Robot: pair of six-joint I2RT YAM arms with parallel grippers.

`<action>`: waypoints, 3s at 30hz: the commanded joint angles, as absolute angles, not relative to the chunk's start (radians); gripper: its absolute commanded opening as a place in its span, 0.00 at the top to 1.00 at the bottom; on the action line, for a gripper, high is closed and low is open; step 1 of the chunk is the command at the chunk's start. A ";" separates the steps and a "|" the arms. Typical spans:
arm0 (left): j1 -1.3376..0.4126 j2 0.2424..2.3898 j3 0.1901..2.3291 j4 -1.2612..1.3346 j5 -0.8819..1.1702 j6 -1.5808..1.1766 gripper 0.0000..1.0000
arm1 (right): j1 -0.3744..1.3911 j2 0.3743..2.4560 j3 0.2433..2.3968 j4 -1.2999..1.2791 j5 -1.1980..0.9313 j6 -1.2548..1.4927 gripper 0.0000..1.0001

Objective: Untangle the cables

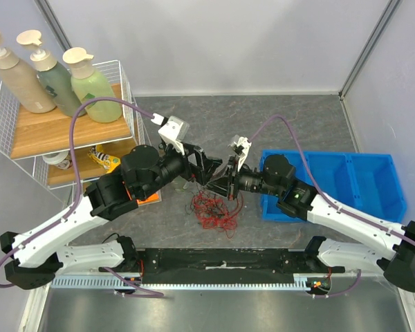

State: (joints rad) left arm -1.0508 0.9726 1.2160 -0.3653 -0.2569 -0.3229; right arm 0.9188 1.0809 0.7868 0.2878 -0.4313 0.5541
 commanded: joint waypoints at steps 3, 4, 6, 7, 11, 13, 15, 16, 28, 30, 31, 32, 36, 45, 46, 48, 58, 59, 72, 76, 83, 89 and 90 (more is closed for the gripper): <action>-1.049 0.919 1.163 -0.497 -0.342 -0.239 0.05 | 0.838 1.071 0.971 0.005 -0.340 0.551 1.00; -1.049 0.887 1.135 -0.505 -0.330 -0.242 0.07 | 0.821 1.072 0.985 -0.023 -0.336 0.549 1.00; -1.049 0.815 1.079 -0.497 -0.293 -0.262 0.14 | 0.790 1.072 1.015 -0.069 -0.324 0.542 1.00; -1.049 0.778 1.036 -0.483 -0.266 -0.274 0.17 | 0.761 1.072 1.029 -0.081 -0.324 0.545 1.00; -1.049 0.614 0.884 -0.373 -0.196 -0.320 0.31 | 0.713 1.080 1.068 -0.089 -0.362 0.558 1.00; -1.051 0.574 0.806 -0.300 -0.170 -0.342 0.26 | 0.712 1.086 1.081 -0.087 -0.389 0.561 1.00; -1.049 0.595 0.779 -0.256 -0.158 -0.359 0.16 | 0.712 1.088 1.092 -0.087 -0.419 0.566 1.00; -1.051 0.623 0.782 -0.249 -0.167 -0.365 0.15 | 0.713 1.083 1.094 -0.089 -0.426 0.568 1.00; -0.988 1.006 0.900 -0.216 -0.266 -0.434 0.37 | 0.713 1.009 1.054 -0.064 -0.486 0.603 1.00; -0.985 1.023 0.888 -0.215 -0.249 -0.448 0.50 | 0.713 0.997 1.061 -0.066 -0.479 0.600 1.00; -0.985 1.031 0.878 -0.212 -0.241 -0.451 0.52 | 0.713 0.994 1.074 -0.069 -0.479 0.598 1.00; -0.983 1.034 0.865 -0.210 -0.248 -0.457 0.54 | 0.713 0.991 1.087 -0.071 -0.485 0.597 1.00; -0.962 1.031 0.792 -0.144 -0.252 -0.459 0.81 | 0.713 0.989 1.134 -0.043 -0.526 0.612 1.00; -0.936 1.107 0.707 -0.115 -0.293 -0.480 0.98 | 0.713 1.060 1.469 -0.127 -0.379 0.574 1.00; -0.934 1.111 0.690 -0.121 -0.295 -0.500 0.98 | 0.713 1.081 1.523 -0.171 -0.332 0.555 1.00; -0.933 1.100 0.648 -0.117 -0.299 -0.532 0.98 | 0.713 1.132 1.651 -0.244 -0.247 0.525 1.00; -0.933 0.940 0.479 -0.135 -0.318 -0.588 0.98 | 0.703 1.324 2.068 -0.260 -0.204 0.443 1.00; -0.931 0.925 0.474 -0.132 -0.318 -0.580 0.98 | 0.703 1.324 2.077 -0.220 -0.225 0.448 1.00; -0.931 0.588 0.674 -0.208 -0.086 -0.347 0.98 | 0.701 1.168 1.280 -0.161 -0.010 0.399 1.00; -0.934 0.587 0.888 -0.331 -0.124 -0.266 0.98 | 0.667 1.172 1.125 -0.214 0.154 0.356 1.00; -0.933 0.762 1.225 -0.436 -0.071 -0.204 0.98 | 0.653 1.227 1.088 -0.264 0.122 0.301 1.00; -0.933 0.860 1.391 -0.368 -0.048 -0.192 0.98 | 0.653 1.239 0.947 -0.249 0.006 0.327 1.00; -0.931 0.877 1.420 -0.344 -0.034 -0.181 0.98 | 0.655 1.238 0.921 -0.232 -0.042 0.340 1.00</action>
State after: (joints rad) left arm -0.9371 0.8310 1.3216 -0.3786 -0.0765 -0.2466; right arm 0.6525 1.2407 1.0119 -0.2699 0.0780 0.3248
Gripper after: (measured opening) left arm 0.032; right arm 0.007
